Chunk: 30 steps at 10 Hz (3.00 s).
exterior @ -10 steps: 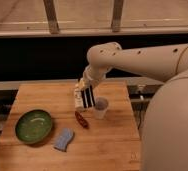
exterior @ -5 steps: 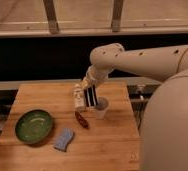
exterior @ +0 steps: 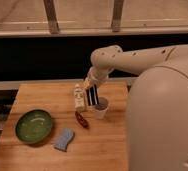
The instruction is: Place the eraser in the ceramic cup
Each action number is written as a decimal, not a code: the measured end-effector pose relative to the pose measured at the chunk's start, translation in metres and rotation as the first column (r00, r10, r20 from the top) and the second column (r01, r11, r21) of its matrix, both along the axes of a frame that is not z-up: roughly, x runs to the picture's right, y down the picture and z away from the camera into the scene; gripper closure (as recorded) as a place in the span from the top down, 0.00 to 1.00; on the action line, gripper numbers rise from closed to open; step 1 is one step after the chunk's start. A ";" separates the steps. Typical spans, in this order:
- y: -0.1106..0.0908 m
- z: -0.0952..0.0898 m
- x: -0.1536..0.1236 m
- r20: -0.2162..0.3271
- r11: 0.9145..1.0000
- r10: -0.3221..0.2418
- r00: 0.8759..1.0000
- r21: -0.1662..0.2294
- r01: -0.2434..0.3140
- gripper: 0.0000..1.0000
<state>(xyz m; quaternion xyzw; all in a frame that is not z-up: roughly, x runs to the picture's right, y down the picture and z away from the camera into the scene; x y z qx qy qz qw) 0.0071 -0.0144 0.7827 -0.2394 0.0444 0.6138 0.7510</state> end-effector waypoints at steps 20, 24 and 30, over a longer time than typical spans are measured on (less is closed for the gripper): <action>0.027 0.031 0.044 0.016 0.987 0.159 0.987 -0.005 -0.159 0.25; 0.032 0.024 0.041 0.036 0.984 0.179 0.983 0.010 -0.179 0.57; 0.033 0.017 0.039 0.060 0.980 0.192 0.980 0.032 -0.194 0.79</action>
